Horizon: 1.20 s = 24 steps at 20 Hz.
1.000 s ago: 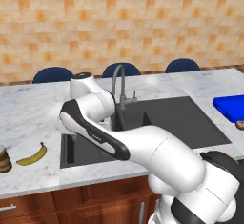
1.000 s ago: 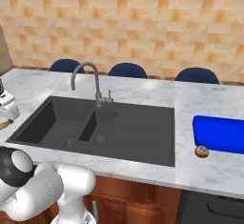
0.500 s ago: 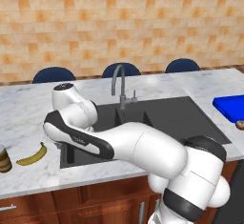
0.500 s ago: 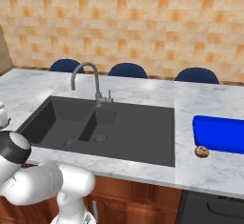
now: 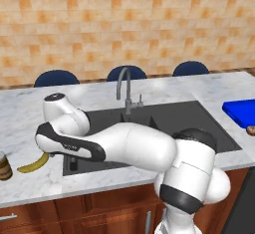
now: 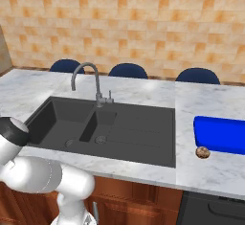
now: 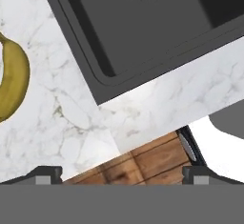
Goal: Pick up all produce items and place them in the sink. Turn on the sink faucet to wash them. Then turn the sink off and put them in the tray.
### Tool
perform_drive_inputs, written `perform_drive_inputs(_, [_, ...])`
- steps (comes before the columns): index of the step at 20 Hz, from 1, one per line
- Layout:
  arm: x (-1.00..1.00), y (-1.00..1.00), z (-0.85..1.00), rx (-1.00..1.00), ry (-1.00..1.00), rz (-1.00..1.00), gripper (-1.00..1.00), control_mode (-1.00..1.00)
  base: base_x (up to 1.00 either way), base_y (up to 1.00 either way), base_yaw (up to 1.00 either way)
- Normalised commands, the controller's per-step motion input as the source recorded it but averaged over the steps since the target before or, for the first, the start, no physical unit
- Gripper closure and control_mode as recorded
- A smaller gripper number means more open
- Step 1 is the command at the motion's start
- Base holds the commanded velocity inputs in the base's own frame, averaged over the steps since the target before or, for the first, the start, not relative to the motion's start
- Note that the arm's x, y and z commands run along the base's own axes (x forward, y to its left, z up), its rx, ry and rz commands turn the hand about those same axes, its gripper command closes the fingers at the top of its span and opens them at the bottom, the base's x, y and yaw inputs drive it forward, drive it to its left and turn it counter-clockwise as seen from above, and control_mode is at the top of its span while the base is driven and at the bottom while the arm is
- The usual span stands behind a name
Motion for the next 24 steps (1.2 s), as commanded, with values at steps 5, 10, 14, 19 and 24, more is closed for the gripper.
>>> perform_drive_inputs(5, [0.30, 0.36, -0.19, 0.00, 0.01, -0.07, -1.00, -1.00, 0.00, 0.00, 0.00])
perform_drive_inputs(10, [0.30, 0.43, -0.25, -0.05, 0.04, -0.05, -1.00, -1.00, 0.00, 0.00, 0.00])
perform_drive_inputs(14, [0.30, 0.25, -0.21, -0.03, 0.06, -0.03, -1.00, -1.00, 0.00, 0.00, 0.00])
perform_drive_inputs(19, [0.10, 0.01, -0.07, -0.01, 0.03, -0.01, -1.00, -1.00, 0.00, 0.00, 0.00])
perform_drive_inputs(24, [0.23, 0.00, -0.16, -0.01, 0.05, 0.00, -1.00, -1.00, 0.00, 0.00, 0.00])
